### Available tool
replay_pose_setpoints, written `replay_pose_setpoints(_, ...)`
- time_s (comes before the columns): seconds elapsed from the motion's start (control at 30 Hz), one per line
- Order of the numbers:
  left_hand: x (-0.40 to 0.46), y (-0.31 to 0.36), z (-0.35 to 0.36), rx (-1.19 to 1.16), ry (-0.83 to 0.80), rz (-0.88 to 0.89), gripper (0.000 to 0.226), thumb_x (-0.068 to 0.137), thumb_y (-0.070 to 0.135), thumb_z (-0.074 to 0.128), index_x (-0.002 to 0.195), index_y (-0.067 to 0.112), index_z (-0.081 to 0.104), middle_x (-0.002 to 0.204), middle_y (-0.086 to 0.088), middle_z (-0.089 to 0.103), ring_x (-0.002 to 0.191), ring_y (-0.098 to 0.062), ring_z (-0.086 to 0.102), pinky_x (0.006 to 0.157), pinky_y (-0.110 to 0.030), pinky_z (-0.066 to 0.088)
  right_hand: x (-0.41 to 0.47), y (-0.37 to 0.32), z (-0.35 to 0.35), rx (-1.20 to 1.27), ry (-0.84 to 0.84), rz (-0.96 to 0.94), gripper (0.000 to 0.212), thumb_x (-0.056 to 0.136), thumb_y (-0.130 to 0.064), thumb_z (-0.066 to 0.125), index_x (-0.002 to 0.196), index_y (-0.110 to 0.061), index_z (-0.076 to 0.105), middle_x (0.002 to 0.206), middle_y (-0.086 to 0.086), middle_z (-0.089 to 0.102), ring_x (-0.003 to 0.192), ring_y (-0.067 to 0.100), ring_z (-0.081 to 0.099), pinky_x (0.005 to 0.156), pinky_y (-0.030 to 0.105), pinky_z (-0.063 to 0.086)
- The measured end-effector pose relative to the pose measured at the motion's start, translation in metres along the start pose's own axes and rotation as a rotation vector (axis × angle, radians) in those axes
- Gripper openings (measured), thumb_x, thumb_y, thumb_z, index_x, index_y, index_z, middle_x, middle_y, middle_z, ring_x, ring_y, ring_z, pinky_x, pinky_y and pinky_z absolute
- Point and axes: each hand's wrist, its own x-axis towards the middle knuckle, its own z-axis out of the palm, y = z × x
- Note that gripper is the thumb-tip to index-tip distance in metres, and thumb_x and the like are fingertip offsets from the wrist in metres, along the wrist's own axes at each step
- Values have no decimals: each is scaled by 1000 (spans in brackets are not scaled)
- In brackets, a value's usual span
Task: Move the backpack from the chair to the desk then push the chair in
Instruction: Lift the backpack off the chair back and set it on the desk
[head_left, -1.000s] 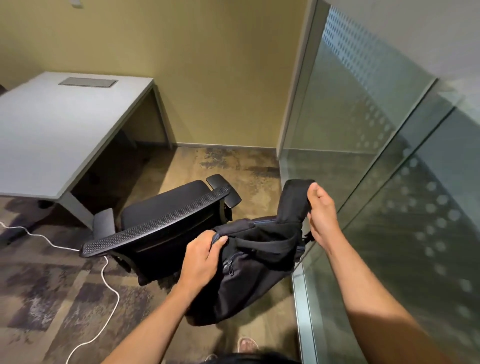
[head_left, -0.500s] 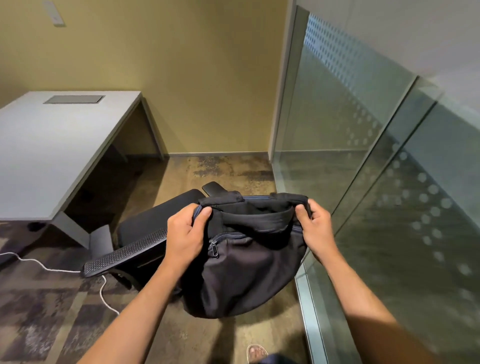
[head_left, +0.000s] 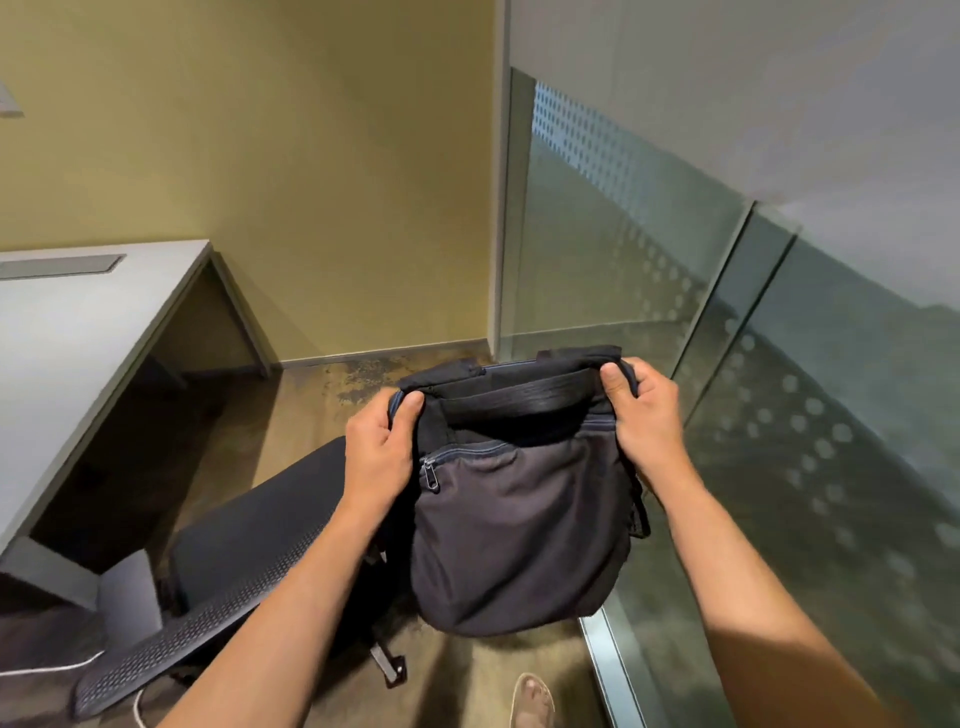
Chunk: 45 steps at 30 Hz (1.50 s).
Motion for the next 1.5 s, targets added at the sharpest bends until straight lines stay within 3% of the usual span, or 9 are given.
replay_pose_setpoints(0.3, 89, -13, 63, 8, -28, -5, 41, 98, 28, 53, 73, -4, 47, 66, -7, 44, 57, -3, 33, 54, -19, 31, 88, 31, -5, 0, 39, -13, 18, 93, -38, 59, 77, -31, 63, 69, -16, 64, 67, -3, 55, 65, 23, 46)
replay_pose_setpoints(0.43, 128, -20, 94, -6, 3, -25, 42, 98, 31, 53, 72, -1, 44, 65, -4, 41, 58, -5, 31, 52, -21, 28, 132, 46, -1, -9, 56, 3, 21, 90, -46, 58, 78, -31, 64, 71, -18, 66, 68, -2, 57, 66, 27, 47)
replay_pose_setpoints(0.53, 156, -29, 108, -22, 7, -56, 42, 98, 32, 53, 78, -4, 47, 69, -6, 46, 62, -8, 36, 54, -23, 30, 162, 57, 9, -15, 76, -10, 26, 87, -55, 56, 76, -33, 62, 71, -24, 67, 67, -8, 57, 64, 17, 45)
replay_pose_setpoints(0.73, 207, -52, 118, 2, 28, -95, 32, 97, 32, 53, 71, 15, 49, 62, 13, 50, 55, 1, 39, 51, -22, 32, 213, 83, 44, 15, 32, 50, 30, 85, -60, 55, 78, -31, 63, 73, -20, 69, 70, -4, 60, 65, 20, 48)
replay_pose_setpoints(0.97, 277, -104, 124, 88, 33, -118, 37, 98, 30, 54, 77, 0, 50, 68, -7, 48, 61, -9, 38, 55, -27, 31, 285, 130, 100, 65, -60, 91, 26, 83, -62, 55, 79, -39, 67, 75, -25, 69, 71, -6, 62, 66, 16, 49)
replay_pose_setpoints(1.1, 328, -137, 123, 83, 79, -134, 30, 97, 28, 56, 68, 20, 51, 60, 11, 50, 57, -3, 41, 53, -22, 33, 340, 155, 143, 67, -134, 100, 19, 92, -45, 59, 78, -32, 65, 72, -15, 68, 73, 4, 61, 74, 40, 53)
replay_pose_setpoints(1.23, 377, -163, 119, 106, 110, -158, 32, 95, 34, 56, 65, 29, 48, 58, 10, 47, 54, -2, 40, 53, -26, 32, 388, 166, 184, 85, -215, 93, 17, 94, -38, 59, 84, -26, 65, 74, -15, 70, 73, 3, 64, 71, 34, 55)
replay_pose_setpoints(1.4, 435, -185, 113, 126, 158, -163, 29, 93, 41, 54, 64, 45, 54, 54, 26, 52, 51, 6, 45, 48, -11, 33, 442, 175, 233, 33, -273, 97, 17, 94, -43, 55, 86, -33, 66, 81, -20, 70, 78, 2, 66, 72, 31, 56)
replay_pose_setpoints(1.5, 461, -204, 104, 159, 171, -188, 27, 90, 54, 51, 67, 41, 52, 55, 24, 51, 50, 3, 44, 51, -18, 36, 469, 186, 260, 30, -305, 104, 18, 93, -48, 55, 86, -37, 67, 83, -17, 71, 79, 4, 67, 72, 32, 57)
